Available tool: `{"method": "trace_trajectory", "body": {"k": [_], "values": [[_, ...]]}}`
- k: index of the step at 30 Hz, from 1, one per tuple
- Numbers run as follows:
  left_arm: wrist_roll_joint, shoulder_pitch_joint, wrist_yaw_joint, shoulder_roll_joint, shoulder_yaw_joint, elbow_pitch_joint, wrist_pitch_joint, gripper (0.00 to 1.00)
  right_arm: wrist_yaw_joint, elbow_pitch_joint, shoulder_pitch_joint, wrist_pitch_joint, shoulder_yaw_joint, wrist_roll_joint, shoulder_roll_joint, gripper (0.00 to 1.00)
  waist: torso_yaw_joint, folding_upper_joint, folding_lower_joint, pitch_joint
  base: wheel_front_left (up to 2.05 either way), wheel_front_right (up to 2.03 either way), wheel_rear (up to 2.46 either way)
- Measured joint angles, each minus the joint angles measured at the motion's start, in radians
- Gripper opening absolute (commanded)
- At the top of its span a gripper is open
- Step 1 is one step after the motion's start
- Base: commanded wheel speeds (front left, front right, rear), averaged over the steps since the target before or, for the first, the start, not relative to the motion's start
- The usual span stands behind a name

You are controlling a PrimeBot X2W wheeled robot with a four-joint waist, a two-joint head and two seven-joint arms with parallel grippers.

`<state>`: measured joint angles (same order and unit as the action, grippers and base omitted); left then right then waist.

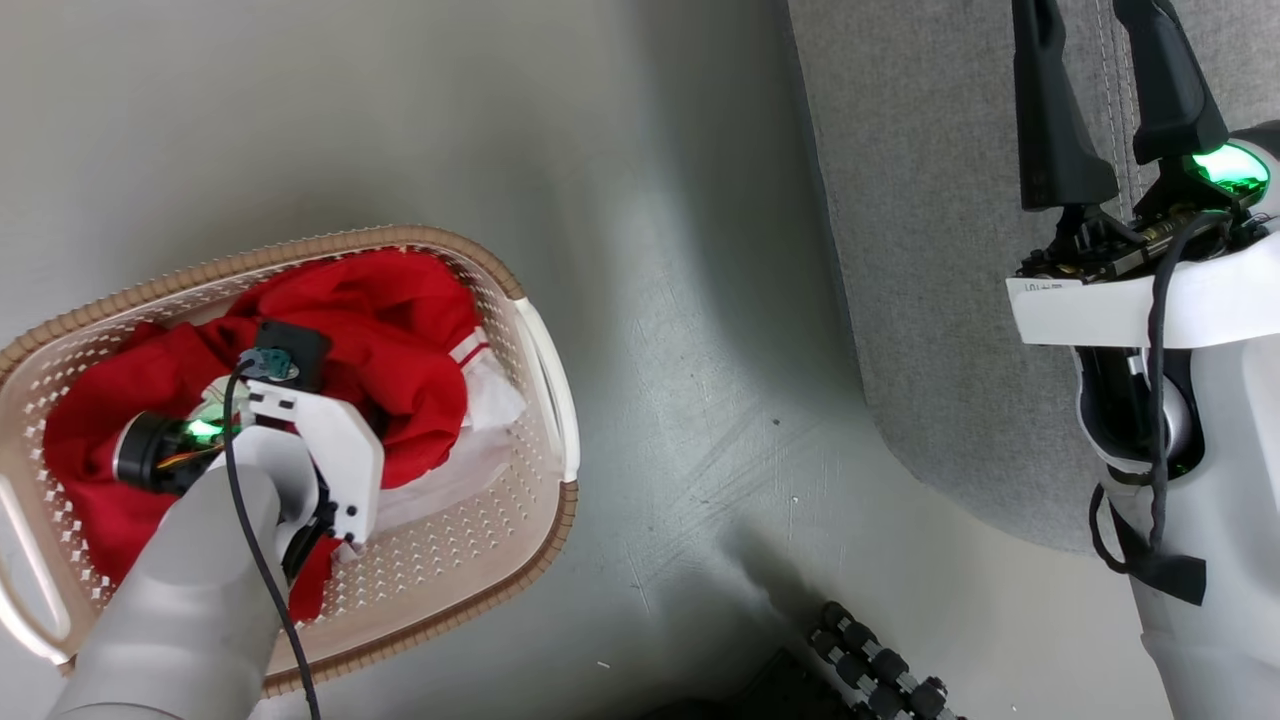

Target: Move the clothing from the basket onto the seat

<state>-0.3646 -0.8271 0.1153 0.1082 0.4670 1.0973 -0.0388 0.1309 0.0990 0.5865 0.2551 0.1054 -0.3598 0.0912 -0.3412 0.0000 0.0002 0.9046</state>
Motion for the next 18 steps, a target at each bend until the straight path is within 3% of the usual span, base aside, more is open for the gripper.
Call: {"method": "trace_trajectory", "body": {"k": [15,16,17,18], "values": [[0.006,-0.049,-0.039,0.028,-0.003,0.056,-0.022,1.00,0.000,-0.009,0.054,0.000,0.003,-0.001,-0.018,1.00,-0.039,0.0000,0.0000,0.049,0.00,0.00,0.00],[0.006,-0.049,-0.039,0.028,-0.003,0.058,-0.022,0.82,0.000,-0.009,0.057,0.000,0.002,-0.001,-0.018,1.00,-0.040,0.0000,-0.0001,0.049,0.00,0.00,0.00],[0.006,-0.049,-0.039,0.027,-0.003,0.060,-0.021,0.45,0.000,-0.011,0.057,0.000,0.002,-0.001,-0.019,1.00,-0.041,0.0000,0.0000,0.049,0.00,0.00,0.00],[0.006,-0.049,-0.039,0.027,-0.003,0.063,-0.020,0.23,0.000,-0.013,0.057,0.000,0.002,-0.001,-0.020,1.00,-0.041,0.0000,0.0000,0.048,0.00,0.00,0.00]]}}
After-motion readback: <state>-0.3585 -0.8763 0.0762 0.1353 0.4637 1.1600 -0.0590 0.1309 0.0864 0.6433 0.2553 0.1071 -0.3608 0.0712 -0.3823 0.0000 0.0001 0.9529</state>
